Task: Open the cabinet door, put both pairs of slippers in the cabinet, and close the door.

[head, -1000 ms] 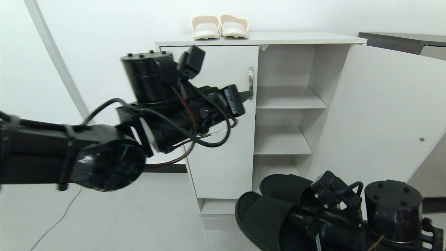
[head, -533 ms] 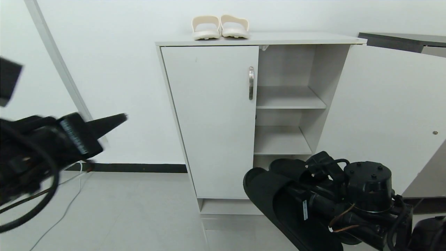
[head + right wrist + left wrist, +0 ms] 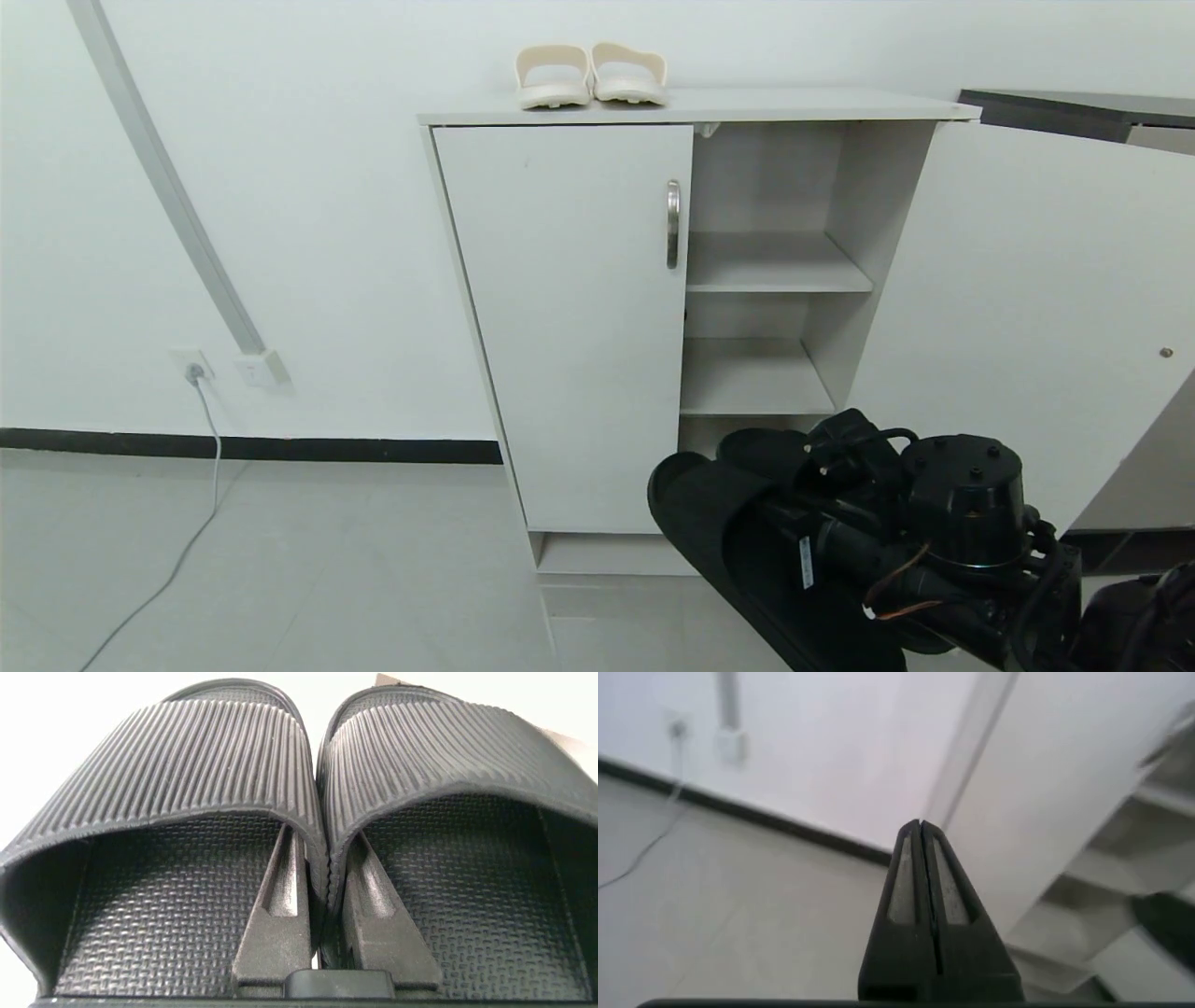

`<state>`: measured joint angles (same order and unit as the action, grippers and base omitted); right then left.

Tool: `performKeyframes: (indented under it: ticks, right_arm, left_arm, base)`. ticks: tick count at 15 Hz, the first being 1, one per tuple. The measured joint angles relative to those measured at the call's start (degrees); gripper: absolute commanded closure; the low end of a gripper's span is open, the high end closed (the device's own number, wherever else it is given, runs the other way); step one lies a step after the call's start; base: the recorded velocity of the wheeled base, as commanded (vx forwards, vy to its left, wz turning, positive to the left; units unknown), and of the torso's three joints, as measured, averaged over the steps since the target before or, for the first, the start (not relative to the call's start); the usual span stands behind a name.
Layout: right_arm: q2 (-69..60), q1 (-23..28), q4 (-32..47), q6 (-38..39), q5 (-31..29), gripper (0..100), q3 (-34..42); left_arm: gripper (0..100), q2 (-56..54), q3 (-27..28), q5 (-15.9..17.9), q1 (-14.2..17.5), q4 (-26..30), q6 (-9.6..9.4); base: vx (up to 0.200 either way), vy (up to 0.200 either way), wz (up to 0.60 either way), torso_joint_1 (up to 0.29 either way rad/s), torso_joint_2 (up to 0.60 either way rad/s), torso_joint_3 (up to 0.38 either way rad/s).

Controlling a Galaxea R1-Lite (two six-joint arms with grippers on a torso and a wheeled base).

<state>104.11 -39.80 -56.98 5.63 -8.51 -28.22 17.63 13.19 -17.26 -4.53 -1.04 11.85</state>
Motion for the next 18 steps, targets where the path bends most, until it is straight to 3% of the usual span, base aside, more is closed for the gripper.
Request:
performKeyframes:
  ticks: [2,4,5,7,8,11,15,18]
  right_arm:
    - [0.02,0.12,-0.09,-0.02,-0.05,100,0.00]
    - [0.09,0.04,-0.11,-0.05,-0.02,100,0.00]
    - [0.11,0.04,-0.02,-0.02,0.00,100,0.05]
    - [0.11,0.01,-0.06,-0.06,-0.02,100,0.17]
    - [0.11,-0.02,-0.13,-0.06,-0.02,100,0.26]
    - [0.11,-0.13,-0.88,-0.24,-0.05,100,0.15]
    - [0.83,-0.44,-1.07,-0.33,-3.72,100,-2.15]
    - [4.27,-1.56,-0.61,0.09,-14.92,100,-10.53]
  left_arm:
    - [100,-8.59,-5.95,-0.20,2.76,3.38,-1.34]
    - [100,-13.69,-9.89,0.95,4.16,2.47,-2.28]
    - [100,-15.09,-10.85,2.71,4.29,1.39,-2.71]
    - [100,-16.66,-12.29,12.01,4.53,-0.79,-3.49]
    - [100,-17.10,-12.78,13.68,4.53,-0.90,-4.41]
    - [100,-17.60,-12.97,13.06,4.56,1.15,-8.92]
    - [100,-17.76,-13.08,14.37,4.56,1.19,-8.77]
    - [100,-17.81,-13.12,14.12,4.56,1.04,-6.41]
  base:
    - [0.000,0.000,0.00,0.000,0.00,0.000]
    - [0.000,0.000,0.00,0.000,0.00,0.000]
    - [0.000,0.000,0.00,0.000,0.00,0.000]
    - [0.000,0.000,0.00,0.000,0.00,0.000]
    - [0.000,0.000,0.00,0.000,0.00,0.000]
    - [0.000,0.000,0.00,0.000,0.00,0.000]
    - [0.000,0.000,0.00,0.000,0.00,0.000]
    - [0.000,0.000,0.00,0.000,0.00,0.000]
